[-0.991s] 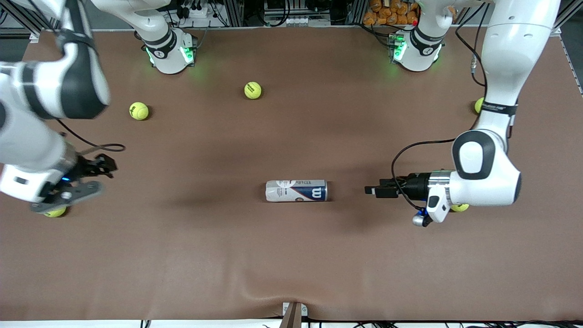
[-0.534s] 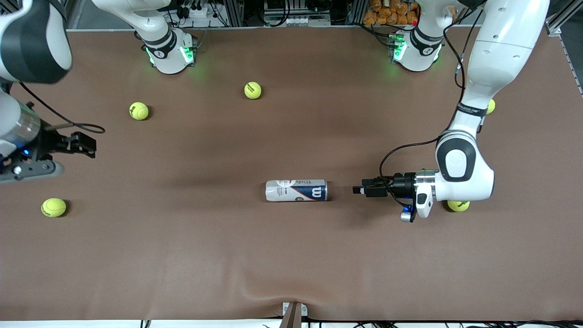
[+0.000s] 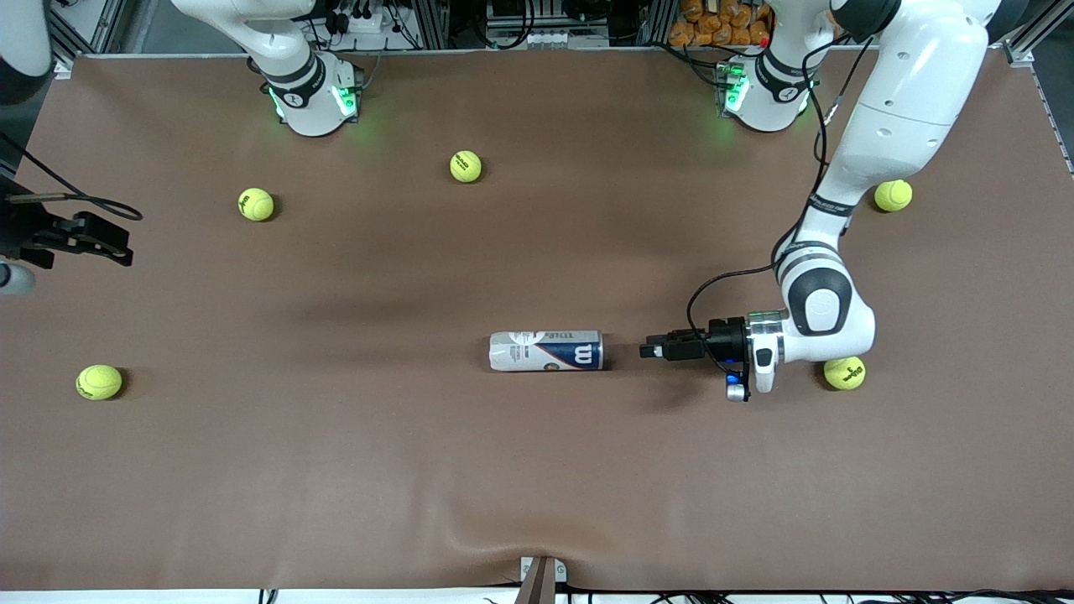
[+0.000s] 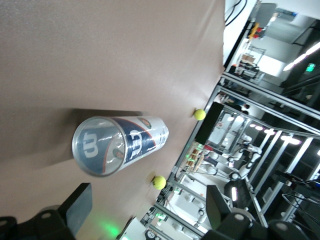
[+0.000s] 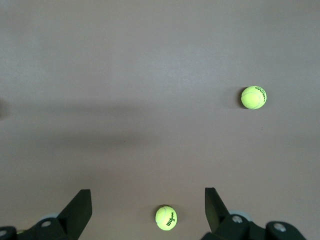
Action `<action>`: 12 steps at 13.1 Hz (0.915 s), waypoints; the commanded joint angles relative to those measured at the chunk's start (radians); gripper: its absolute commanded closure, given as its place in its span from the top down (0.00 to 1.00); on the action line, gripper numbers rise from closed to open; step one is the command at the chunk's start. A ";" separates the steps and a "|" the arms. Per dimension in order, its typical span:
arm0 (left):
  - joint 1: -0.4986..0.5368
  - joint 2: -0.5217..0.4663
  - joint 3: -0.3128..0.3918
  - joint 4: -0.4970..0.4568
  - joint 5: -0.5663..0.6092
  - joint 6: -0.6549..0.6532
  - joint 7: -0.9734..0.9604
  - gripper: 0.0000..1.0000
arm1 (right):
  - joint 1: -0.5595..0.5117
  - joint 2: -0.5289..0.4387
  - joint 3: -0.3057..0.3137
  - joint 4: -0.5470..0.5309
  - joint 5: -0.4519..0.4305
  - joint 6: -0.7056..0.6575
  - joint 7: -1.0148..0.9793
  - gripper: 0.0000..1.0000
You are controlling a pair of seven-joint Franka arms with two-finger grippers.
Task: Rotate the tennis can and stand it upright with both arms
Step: 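Close the left gripper around the can's end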
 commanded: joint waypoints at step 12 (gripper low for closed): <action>-0.069 0.104 -0.004 0.005 -0.255 0.015 0.302 0.91 | -0.055 -0.044 0.015 -0.023 0.076 -0.007 0.045 1.00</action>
